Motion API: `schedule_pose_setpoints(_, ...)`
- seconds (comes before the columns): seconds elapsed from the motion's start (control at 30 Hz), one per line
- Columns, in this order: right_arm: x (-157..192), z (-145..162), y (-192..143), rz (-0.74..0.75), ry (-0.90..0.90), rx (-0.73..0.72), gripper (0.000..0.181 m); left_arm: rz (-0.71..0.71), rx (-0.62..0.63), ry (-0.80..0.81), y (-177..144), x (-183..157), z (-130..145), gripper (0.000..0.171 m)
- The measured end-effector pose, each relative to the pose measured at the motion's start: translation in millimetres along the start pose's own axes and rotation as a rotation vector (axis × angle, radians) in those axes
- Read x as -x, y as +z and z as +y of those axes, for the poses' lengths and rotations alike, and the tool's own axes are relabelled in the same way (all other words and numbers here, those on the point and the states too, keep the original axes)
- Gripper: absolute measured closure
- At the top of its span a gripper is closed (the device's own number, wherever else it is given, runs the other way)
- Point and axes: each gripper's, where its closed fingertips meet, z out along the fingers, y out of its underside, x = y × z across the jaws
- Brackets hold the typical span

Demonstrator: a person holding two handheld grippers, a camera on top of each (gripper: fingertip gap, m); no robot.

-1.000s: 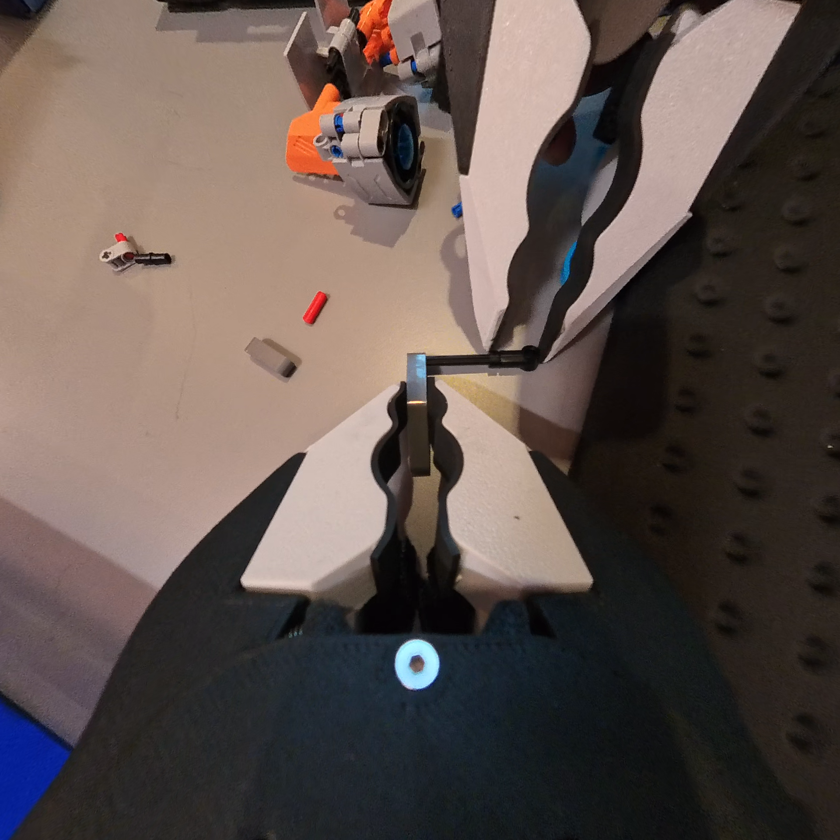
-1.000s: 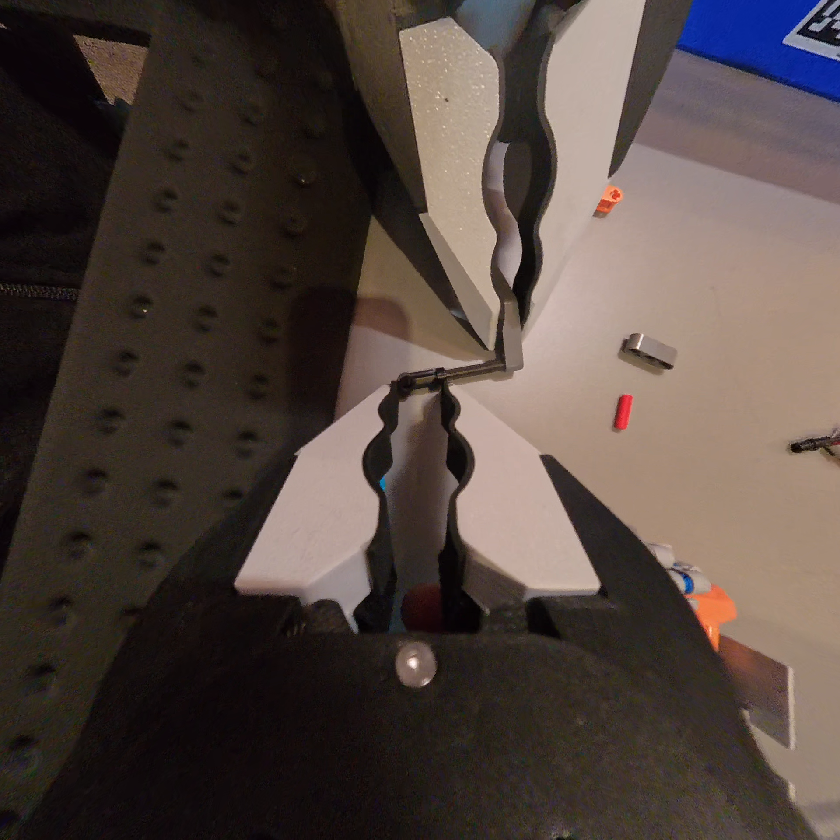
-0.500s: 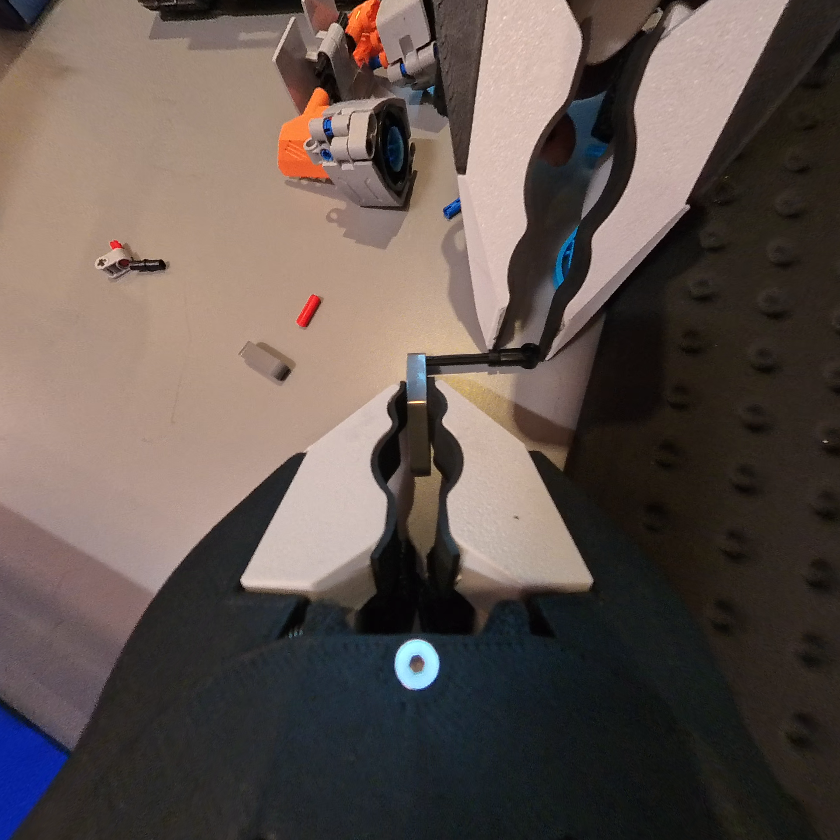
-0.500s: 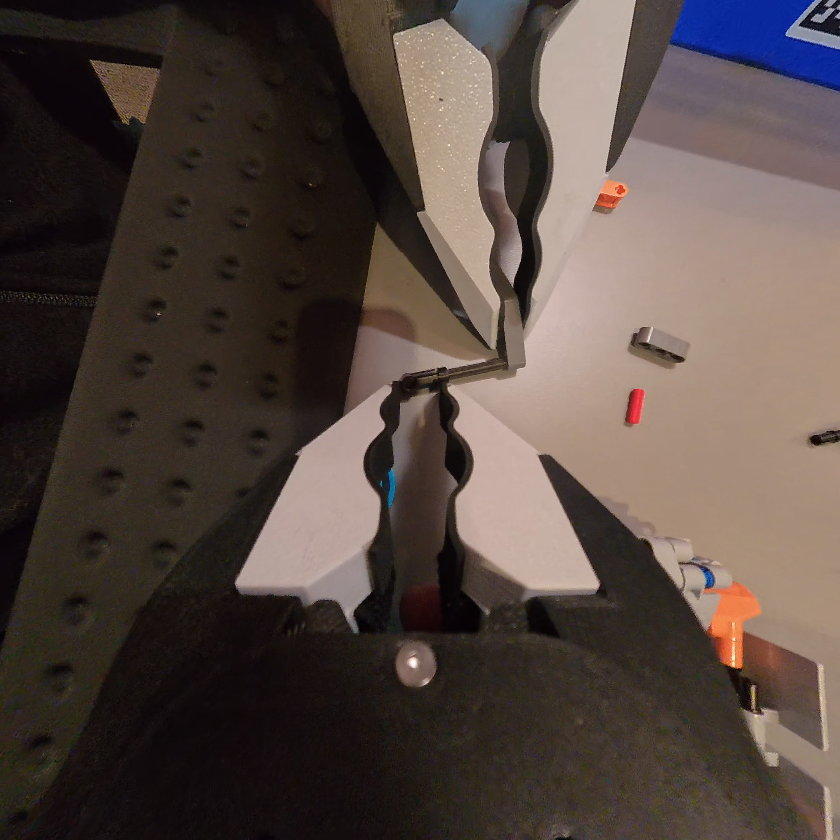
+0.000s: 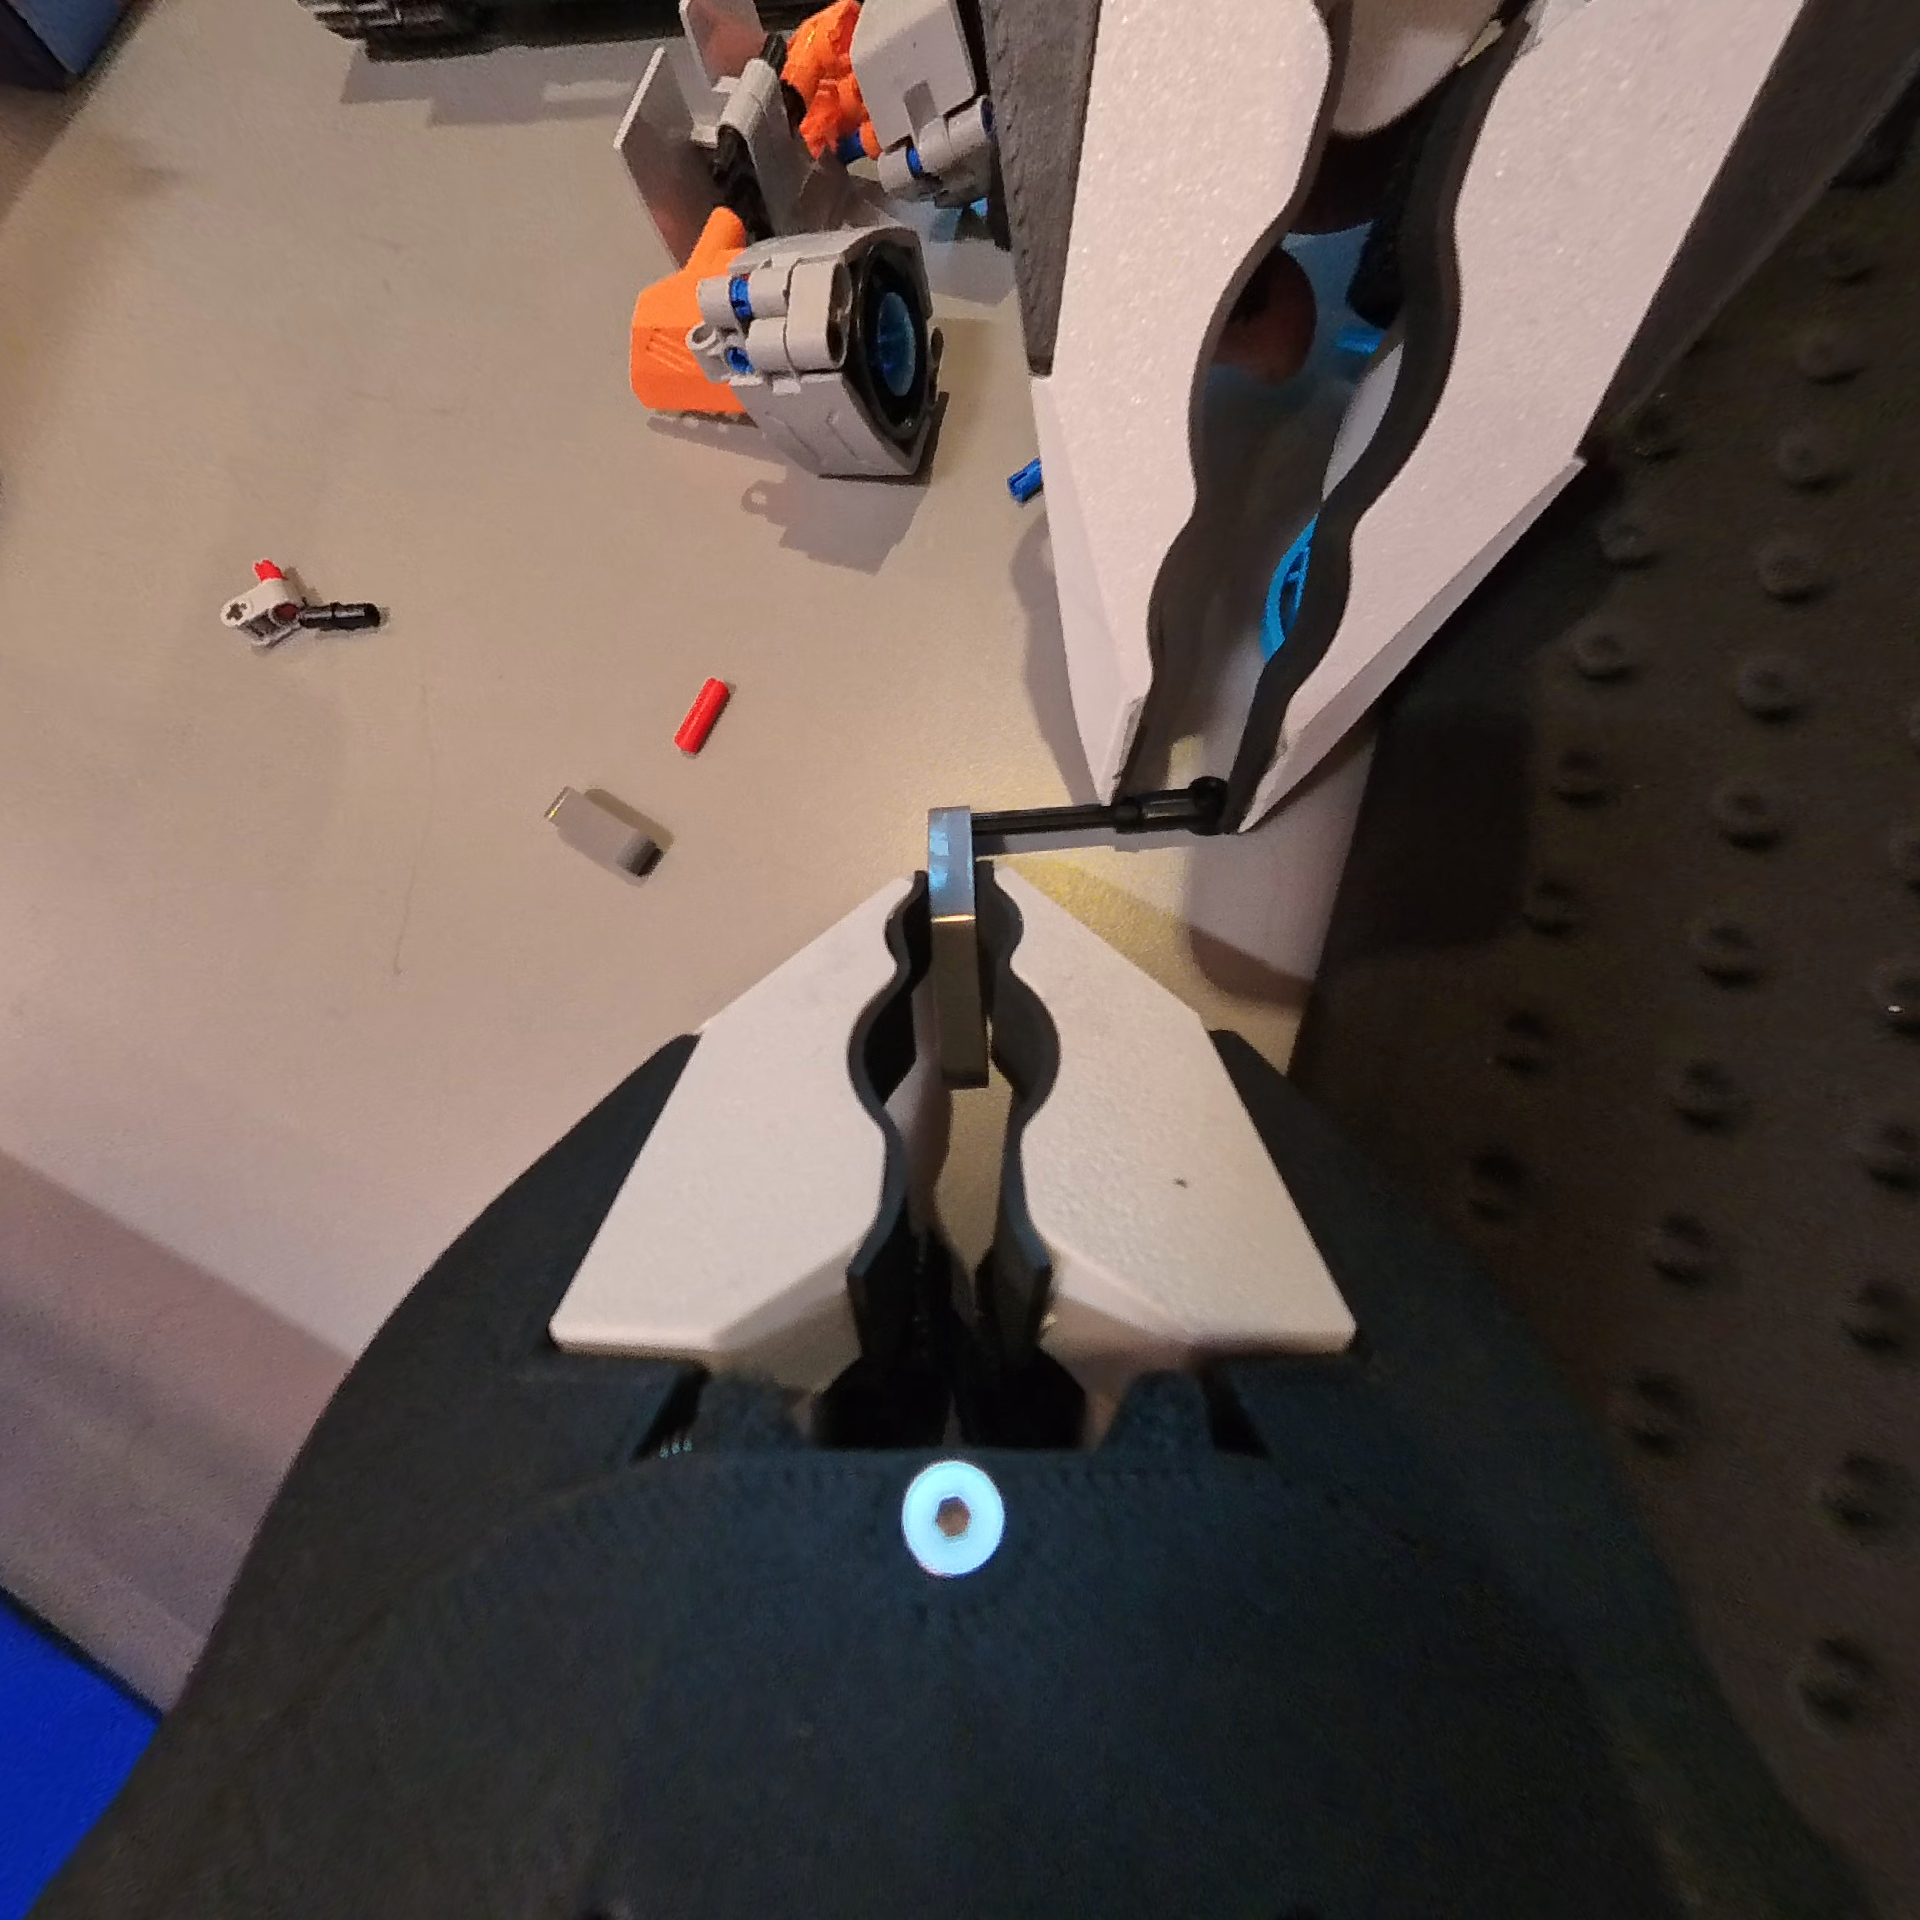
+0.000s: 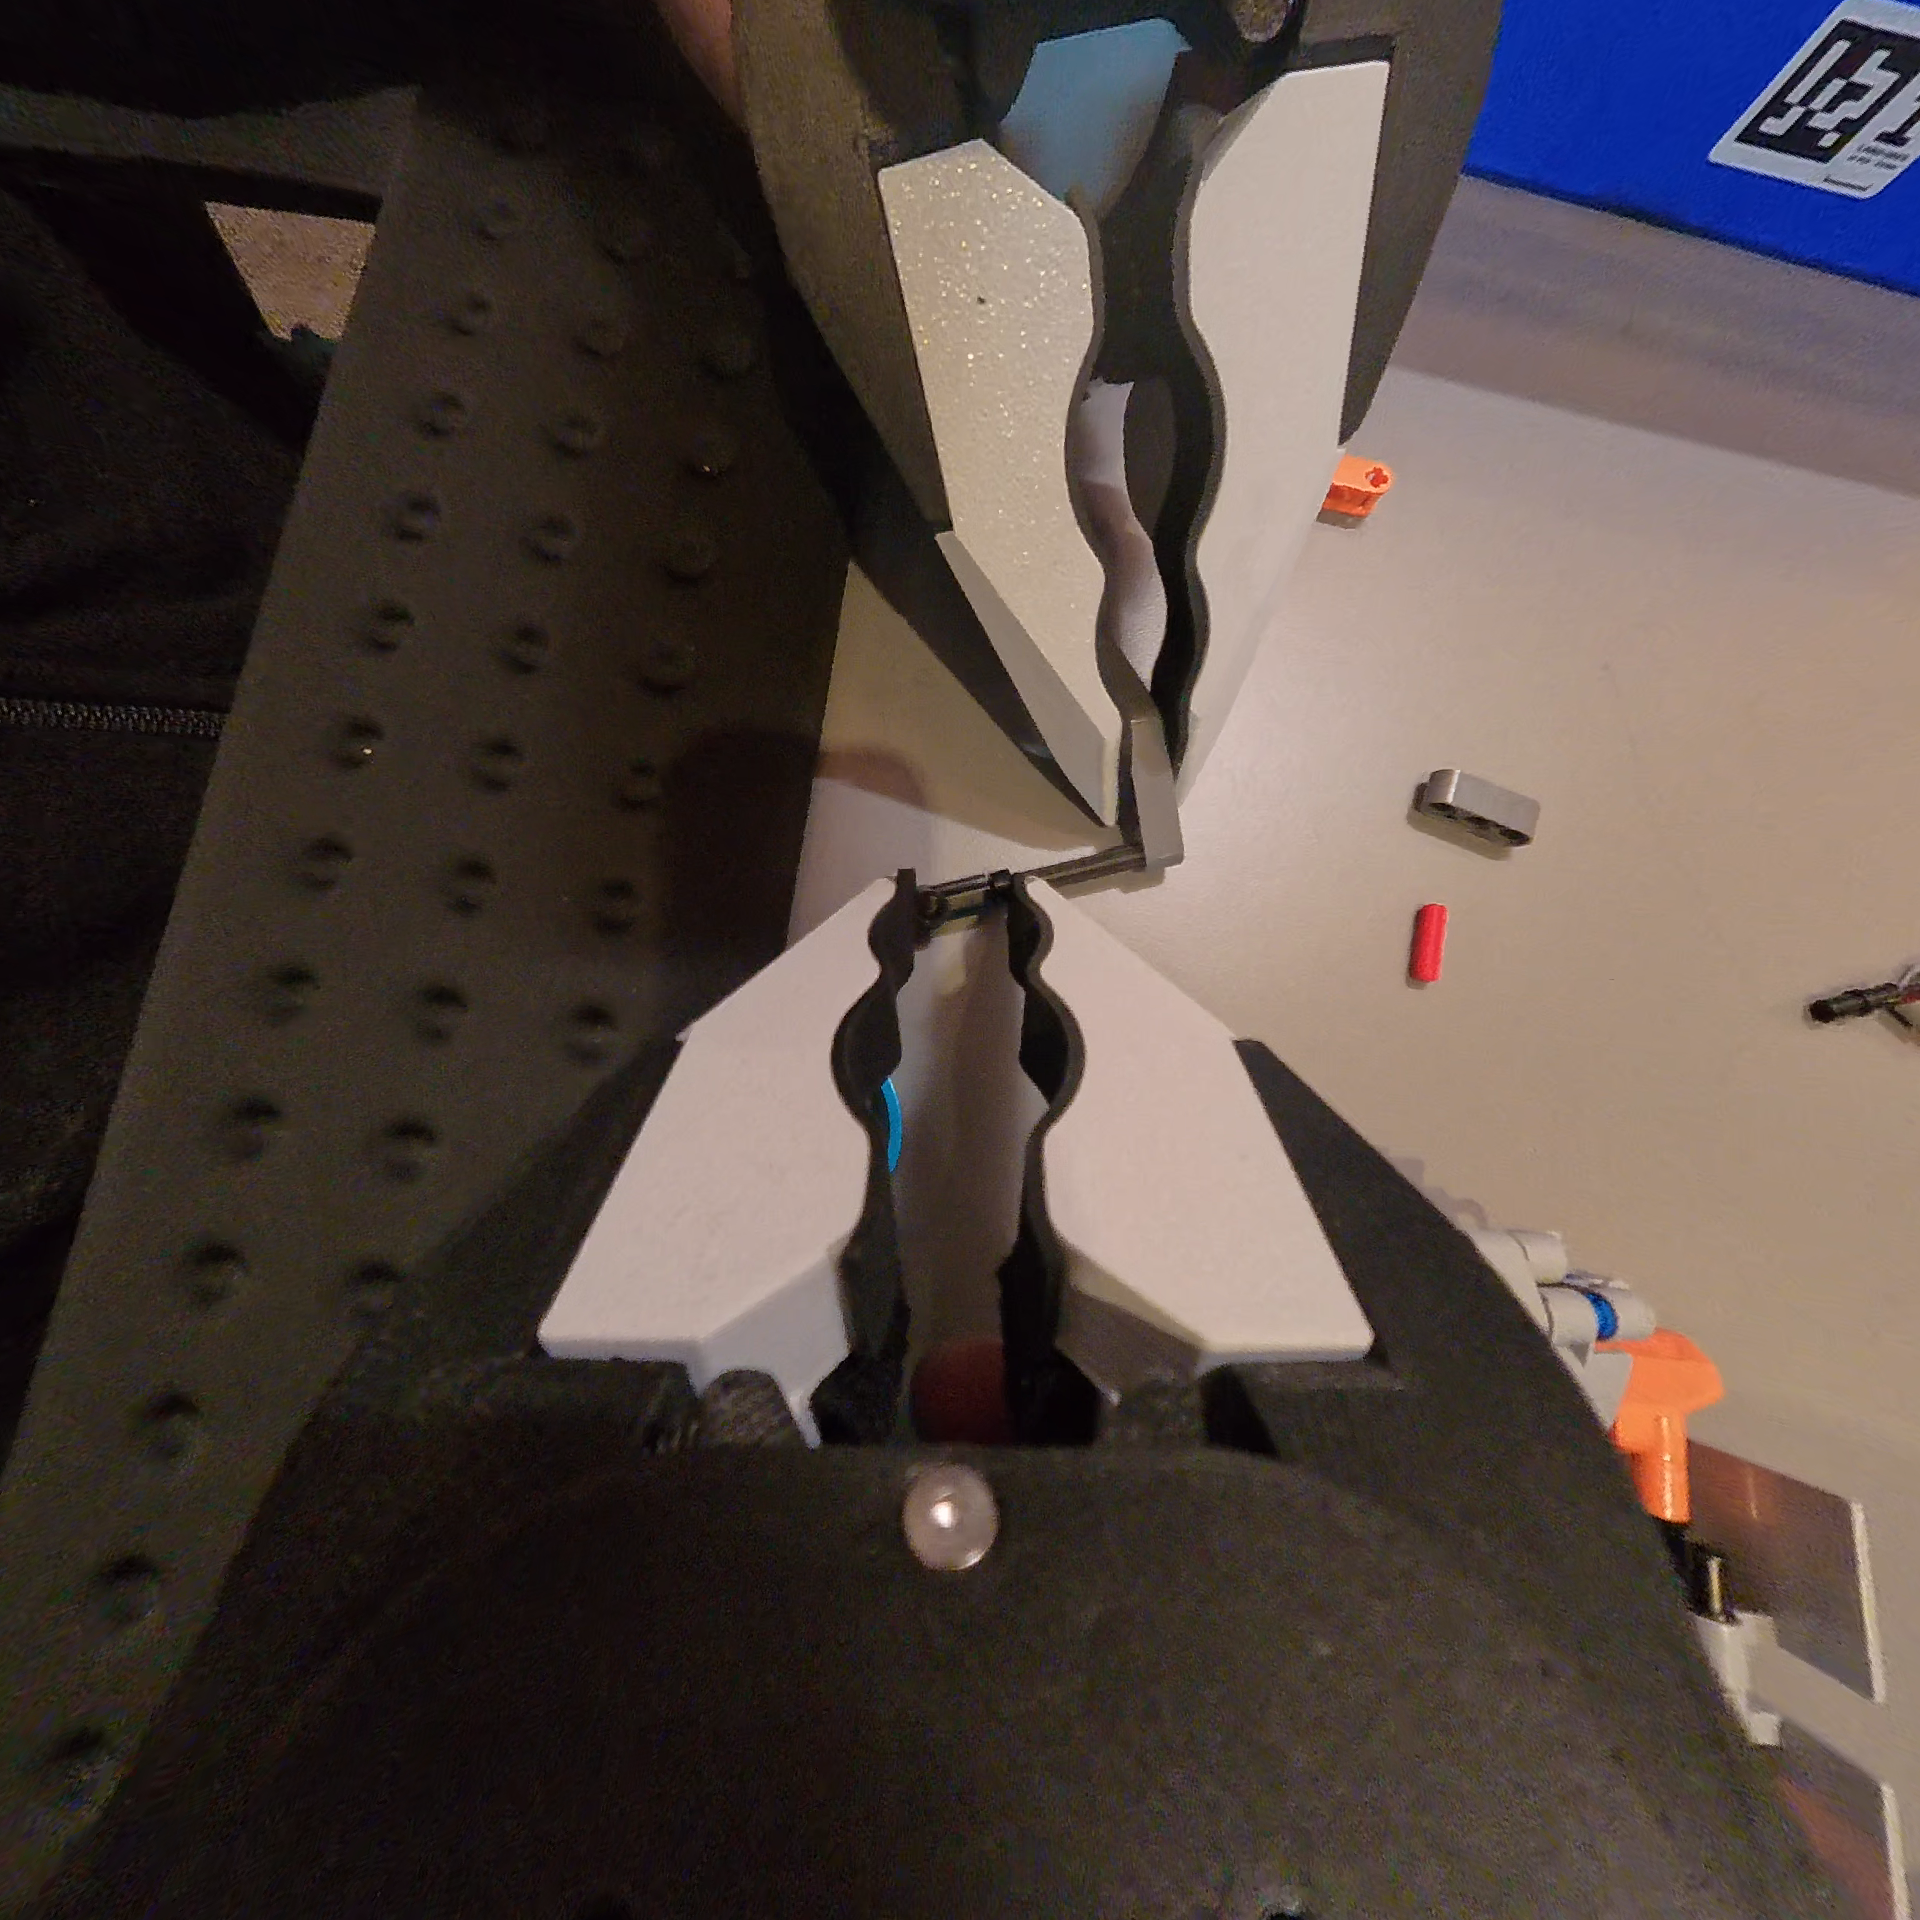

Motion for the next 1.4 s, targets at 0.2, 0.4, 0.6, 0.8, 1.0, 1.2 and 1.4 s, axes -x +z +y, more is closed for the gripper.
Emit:
schedule_pose_setpoints(0.2, -25.0, 9.1, -0.5, 0.154, -0.065, 0.049, 0.181, 0.107, -0.018, 0.087, 2.6, -25.8, -6.9, 0.166)
schedule_pose_setpoints(0.4, -23.7, 0.0, -11.5, 0.113, 0.006, -0.031, 0.181, 0.101, -0.020, 0.073, 5.8, -24.9, -10.8, 0.166)
schedule_pose_setpoints(0.6, -11.2, -2.4, -18.6, 0.010, 0.049, -0.068, 0.146, 0.027, -0.048, -0.002, 1.4, -6.2, -12.7, 0.166)
schedule_pose_setpoints(0.8, -9.9, 2.8, -9.4, 0.023, -0.016, -0.015, 0.131, 0.042, -0.052, 0.036, 2.5, -11.6, -14.1, 0.166)
schedule_pose_setpoints(1.0, -8.6, 3.0, -10.0, 0.010, -0.015, -0.006, 0.131, 0.064, -0.051, 0.012, 2.9, -11.8, -13.5, 0.166)
schedule_pose_setpoints(1.2, -6.0, 7.9, -5.7, -0.032, -0.004, 0.019, 0.119, 0.071, -0.048, 0.003, 3.6, -11.7, -13.3, 0.166)
schedule_pose_setpoints(1.4, -4.1, 9.0, -2.6, -0.035, -0.017, 0.026, 0.128, 0.078, -0.031, 0.015, 5.3, -13.9, -11.2, 0.166)
